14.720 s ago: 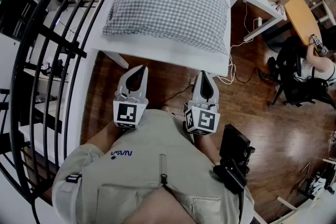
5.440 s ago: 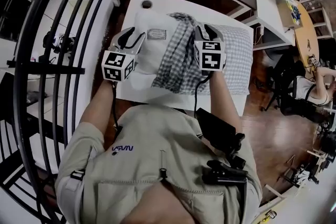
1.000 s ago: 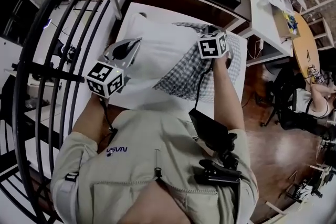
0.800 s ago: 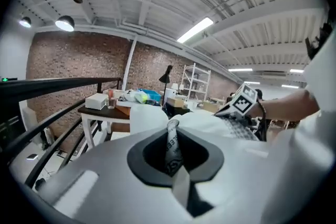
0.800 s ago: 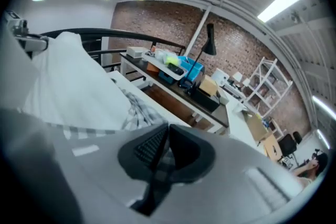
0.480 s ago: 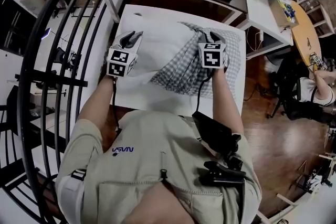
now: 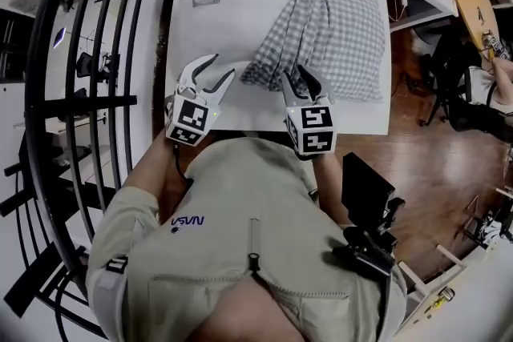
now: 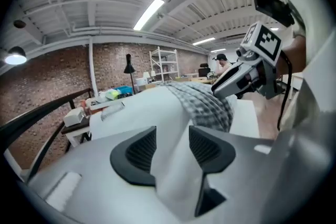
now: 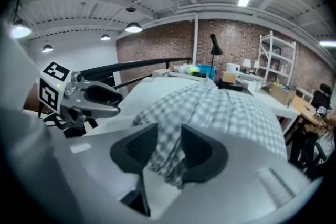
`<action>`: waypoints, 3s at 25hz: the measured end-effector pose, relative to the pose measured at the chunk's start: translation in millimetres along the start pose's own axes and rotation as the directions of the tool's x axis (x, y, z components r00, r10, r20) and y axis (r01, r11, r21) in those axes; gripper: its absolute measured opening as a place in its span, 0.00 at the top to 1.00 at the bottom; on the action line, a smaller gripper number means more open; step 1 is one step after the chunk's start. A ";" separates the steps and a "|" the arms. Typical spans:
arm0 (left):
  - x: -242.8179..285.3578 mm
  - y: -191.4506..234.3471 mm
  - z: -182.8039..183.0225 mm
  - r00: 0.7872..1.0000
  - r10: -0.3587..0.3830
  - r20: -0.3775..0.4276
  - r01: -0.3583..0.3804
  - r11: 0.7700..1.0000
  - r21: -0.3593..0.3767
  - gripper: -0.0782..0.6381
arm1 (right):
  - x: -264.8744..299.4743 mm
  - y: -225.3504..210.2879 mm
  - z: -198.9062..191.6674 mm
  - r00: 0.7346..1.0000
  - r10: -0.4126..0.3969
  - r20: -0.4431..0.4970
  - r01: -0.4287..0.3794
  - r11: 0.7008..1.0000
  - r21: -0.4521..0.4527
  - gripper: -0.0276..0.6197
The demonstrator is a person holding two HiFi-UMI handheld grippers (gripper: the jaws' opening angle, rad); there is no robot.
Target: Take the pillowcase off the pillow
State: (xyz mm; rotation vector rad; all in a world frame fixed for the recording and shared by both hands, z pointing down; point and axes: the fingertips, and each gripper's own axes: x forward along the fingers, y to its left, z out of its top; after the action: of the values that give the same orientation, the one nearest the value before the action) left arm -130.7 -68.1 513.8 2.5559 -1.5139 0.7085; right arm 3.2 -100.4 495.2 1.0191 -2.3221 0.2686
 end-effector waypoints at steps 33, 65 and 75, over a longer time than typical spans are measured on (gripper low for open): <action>-5.1 -20.3 -82.2 0.962 0.156 -0.223 -0.211 0.945 -0.251 0.85 | -17.9 -130.6 -141.6 0.941 -0.278 -0.193 0.253 0.957 -0.144 0.94; 61.7 78.2 109.9 0.989 0.097 0.115 -0.077 0.984 -0.161 0.48 | 31.2 -106.0 127.8 0.991 0.003 0.135 0.016 0.989 -0.144 0.77; 157.2 67.6 70.8 0.991 0.056 -0.122 -0.083 0.970 -0.228 0.45 | 155.4 -119.8 125.1 0.987 0.095 -0.132 -0.120 0.973 -0.197 0.74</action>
State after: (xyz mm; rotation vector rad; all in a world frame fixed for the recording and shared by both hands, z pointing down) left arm -100.5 -250.7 508.1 2.2619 -1.5548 0.6315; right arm -47.5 -327.0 479.1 0.7567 -2.2440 0.1272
